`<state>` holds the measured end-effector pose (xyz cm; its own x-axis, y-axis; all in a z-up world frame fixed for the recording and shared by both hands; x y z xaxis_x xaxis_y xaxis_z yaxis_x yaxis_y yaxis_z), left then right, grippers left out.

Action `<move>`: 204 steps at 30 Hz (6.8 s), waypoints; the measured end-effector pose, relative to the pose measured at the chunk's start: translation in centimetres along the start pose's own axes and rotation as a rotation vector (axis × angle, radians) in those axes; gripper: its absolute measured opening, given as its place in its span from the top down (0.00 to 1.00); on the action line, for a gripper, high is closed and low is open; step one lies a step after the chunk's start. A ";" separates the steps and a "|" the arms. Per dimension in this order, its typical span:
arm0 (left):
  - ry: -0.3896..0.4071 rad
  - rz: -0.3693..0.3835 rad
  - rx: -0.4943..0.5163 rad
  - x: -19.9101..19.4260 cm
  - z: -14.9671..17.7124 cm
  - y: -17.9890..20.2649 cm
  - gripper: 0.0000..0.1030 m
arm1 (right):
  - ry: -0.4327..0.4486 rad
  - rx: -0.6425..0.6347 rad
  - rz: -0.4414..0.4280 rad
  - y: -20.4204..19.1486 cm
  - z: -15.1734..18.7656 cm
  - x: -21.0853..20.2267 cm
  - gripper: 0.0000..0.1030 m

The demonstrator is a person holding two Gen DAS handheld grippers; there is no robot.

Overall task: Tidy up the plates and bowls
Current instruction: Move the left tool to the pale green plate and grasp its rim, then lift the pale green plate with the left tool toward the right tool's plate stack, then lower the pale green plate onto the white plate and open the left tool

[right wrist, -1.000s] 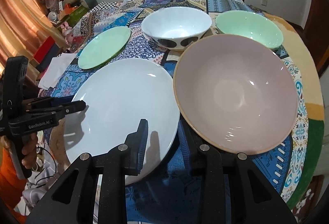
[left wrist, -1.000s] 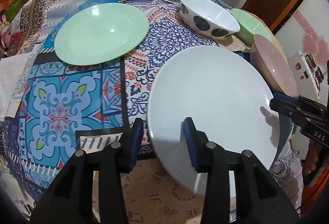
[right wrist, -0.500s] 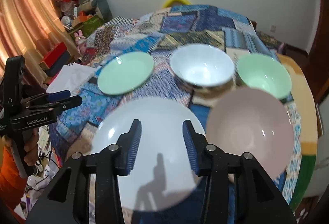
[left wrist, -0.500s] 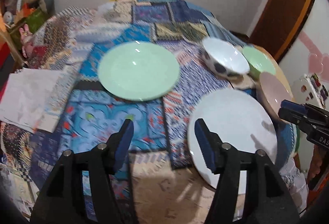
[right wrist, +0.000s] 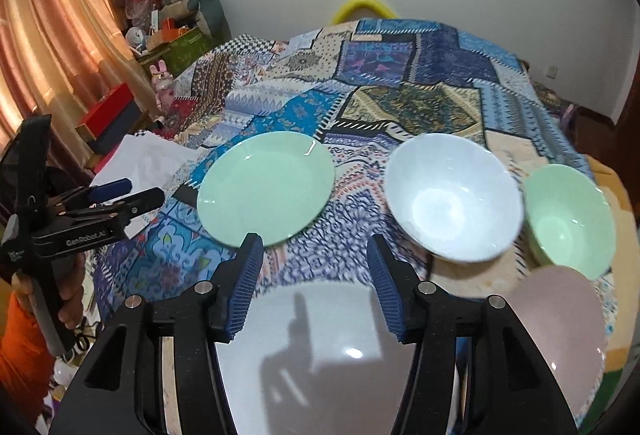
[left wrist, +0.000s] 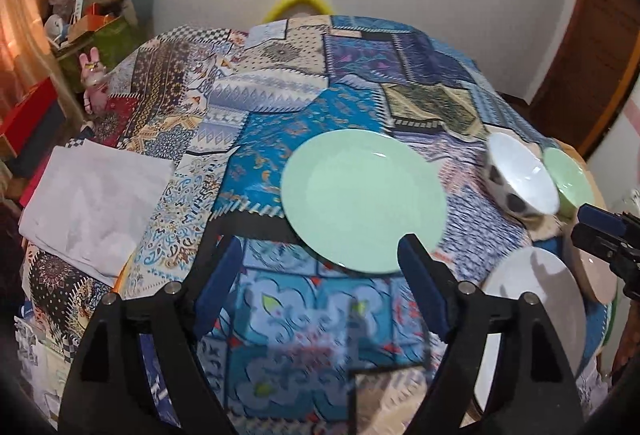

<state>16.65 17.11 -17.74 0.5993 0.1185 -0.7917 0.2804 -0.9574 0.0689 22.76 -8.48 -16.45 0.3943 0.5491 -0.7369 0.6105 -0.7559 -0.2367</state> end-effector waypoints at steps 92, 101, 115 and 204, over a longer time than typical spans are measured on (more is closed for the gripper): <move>-0.160 0.103 0.045 2.8 4.3 -4.1 0.73 | -0.228 -0.109 -0.086 -4.4 0.1 8.8 0.77; -0.093 0.120 0.052 -1.5 3.5 -2.8 0.73 | -0.159 -0.099 -0.085 -4.3 -0.3 4.4 0.77; -0.030 0.152 0.096 -6.6 3.6 1.5 0.73 | -0.052 -0.060 -0.079 -2.5 1.5 -2.7 0.76; -0.133 0.142 0.230 -4.5 9.2 13.2 0.44 | 0.085 0.210 0.050 6.6 12.3 -9.5 0.76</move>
<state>10.75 1.54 -18.86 0.5126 -0.0417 -0.8576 0.0145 -0.9983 0.0572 14.58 -23.05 -18.74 0.4825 0.5302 -0.6972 0.4356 -0.8358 -0.3341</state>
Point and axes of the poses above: each gripper's, at about its wrist camera, not at the fingertips, and x roughly the way its jaws point, y to its right, z to its underside, the point moved 2 cm from there along x, roughly the way its jaws point, and after that the axes turned 2 degrees about -z, right-handed, at the moved point
